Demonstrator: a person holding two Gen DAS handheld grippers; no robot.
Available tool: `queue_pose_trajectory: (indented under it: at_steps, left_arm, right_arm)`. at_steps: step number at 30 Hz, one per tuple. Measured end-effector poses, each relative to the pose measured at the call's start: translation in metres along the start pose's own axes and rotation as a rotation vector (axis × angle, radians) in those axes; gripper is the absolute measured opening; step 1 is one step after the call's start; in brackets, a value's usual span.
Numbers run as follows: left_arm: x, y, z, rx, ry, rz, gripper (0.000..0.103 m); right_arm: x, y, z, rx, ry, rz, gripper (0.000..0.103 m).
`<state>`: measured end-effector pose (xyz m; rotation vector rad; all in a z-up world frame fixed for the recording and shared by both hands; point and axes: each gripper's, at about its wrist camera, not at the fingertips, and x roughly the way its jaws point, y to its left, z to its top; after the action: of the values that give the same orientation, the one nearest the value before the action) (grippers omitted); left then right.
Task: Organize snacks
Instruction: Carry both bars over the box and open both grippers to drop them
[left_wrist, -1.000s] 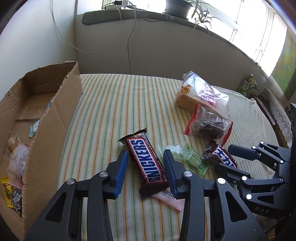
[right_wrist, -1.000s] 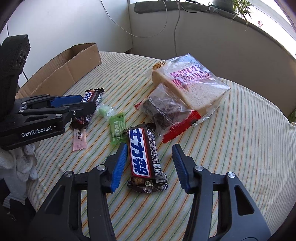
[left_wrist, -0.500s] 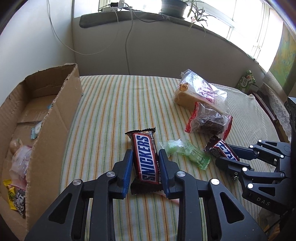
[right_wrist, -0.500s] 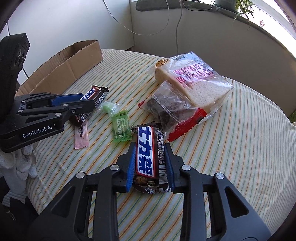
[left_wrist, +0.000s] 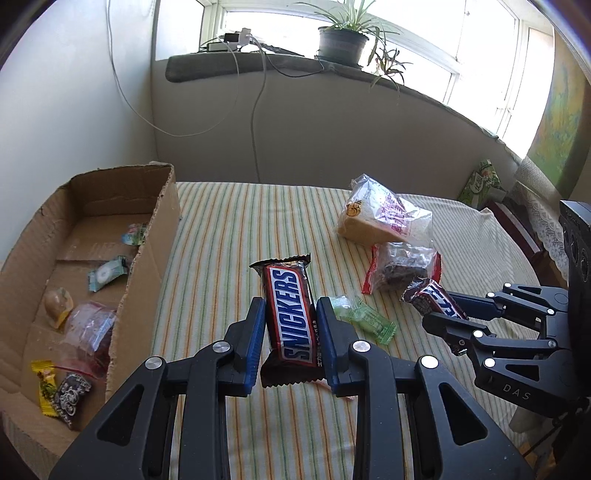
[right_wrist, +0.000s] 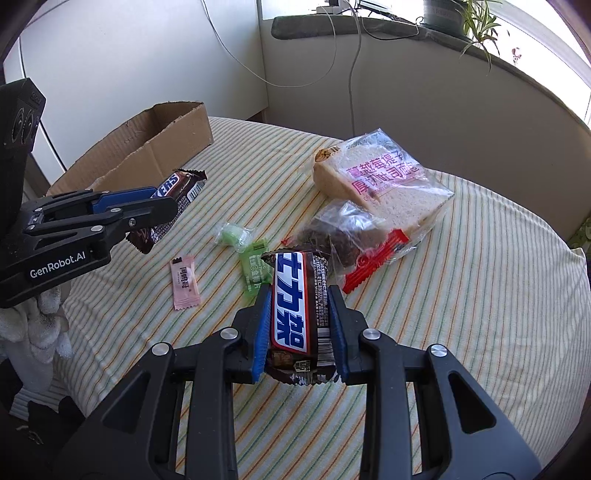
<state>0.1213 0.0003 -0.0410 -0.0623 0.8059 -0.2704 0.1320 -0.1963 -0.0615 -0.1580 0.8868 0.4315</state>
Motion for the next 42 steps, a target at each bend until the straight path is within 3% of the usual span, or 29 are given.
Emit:
queue_pose_trajectory:
  at_steps: [10,21,42]
  left_arm:
    - [-0.034,0.02,0.002,-0.022,-0.072,0.017,0.026]
    - [-0.062,0.056,0.001,-0.058,-0.123,0.081,0.026]
    - [-0.08,0.143,-0.008,-0.162,-0.132,0.224,0.026]
  right_arm:
    - [-0.025,0.028,0.023,-0.024,-0.079,0.02,0.03]
    - [-0.023,0.073,0.062,-0.077,-0.131,0.057,0.03]
    - [0.032,0.177,0.128,-0.204,-0.122,0.15,0.03]
